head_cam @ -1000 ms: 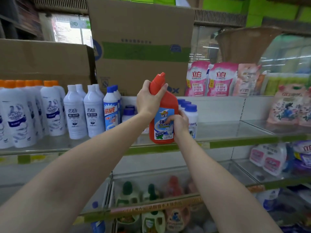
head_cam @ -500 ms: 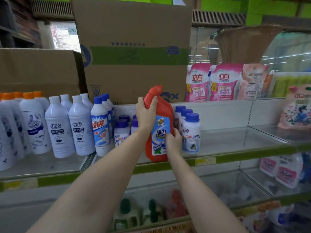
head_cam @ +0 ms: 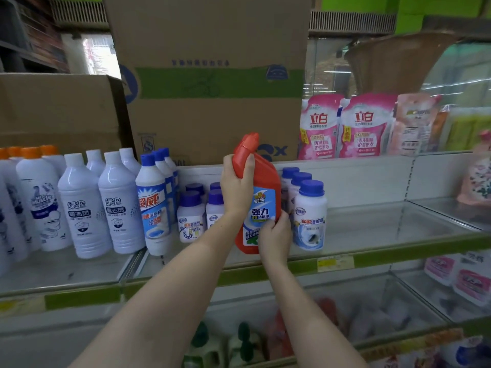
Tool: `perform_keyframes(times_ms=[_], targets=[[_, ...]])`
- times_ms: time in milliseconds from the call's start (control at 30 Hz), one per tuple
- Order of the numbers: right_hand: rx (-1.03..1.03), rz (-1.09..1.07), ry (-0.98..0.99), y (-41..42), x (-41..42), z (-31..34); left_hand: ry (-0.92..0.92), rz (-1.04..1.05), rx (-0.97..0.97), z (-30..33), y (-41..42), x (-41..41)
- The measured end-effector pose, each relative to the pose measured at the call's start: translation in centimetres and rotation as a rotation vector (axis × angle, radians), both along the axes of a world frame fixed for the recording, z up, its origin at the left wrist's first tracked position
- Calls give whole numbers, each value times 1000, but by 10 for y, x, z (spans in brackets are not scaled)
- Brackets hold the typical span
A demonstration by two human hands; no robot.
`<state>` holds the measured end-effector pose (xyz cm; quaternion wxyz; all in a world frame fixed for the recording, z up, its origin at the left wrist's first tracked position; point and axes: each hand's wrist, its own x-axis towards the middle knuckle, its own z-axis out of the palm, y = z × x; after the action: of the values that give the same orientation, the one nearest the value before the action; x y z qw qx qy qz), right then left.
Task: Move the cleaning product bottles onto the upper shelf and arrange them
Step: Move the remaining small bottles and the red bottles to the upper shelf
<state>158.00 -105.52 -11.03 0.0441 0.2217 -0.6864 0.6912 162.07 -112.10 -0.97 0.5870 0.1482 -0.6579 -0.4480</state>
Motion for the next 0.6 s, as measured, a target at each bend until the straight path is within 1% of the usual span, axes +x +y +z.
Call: perform_keyframes(times_ms=[167, 400, 600], targets=[[42, -97, 17, -2, 2, 3, 0, 16, 2, -1, 1, -7], [103, -100, 42, -4, -5, 3, 2, 56, 34, -2, -6, -19], [120, -117, 60, -7, -7, -1, -12, 46, 29, -2, -7, -18]])
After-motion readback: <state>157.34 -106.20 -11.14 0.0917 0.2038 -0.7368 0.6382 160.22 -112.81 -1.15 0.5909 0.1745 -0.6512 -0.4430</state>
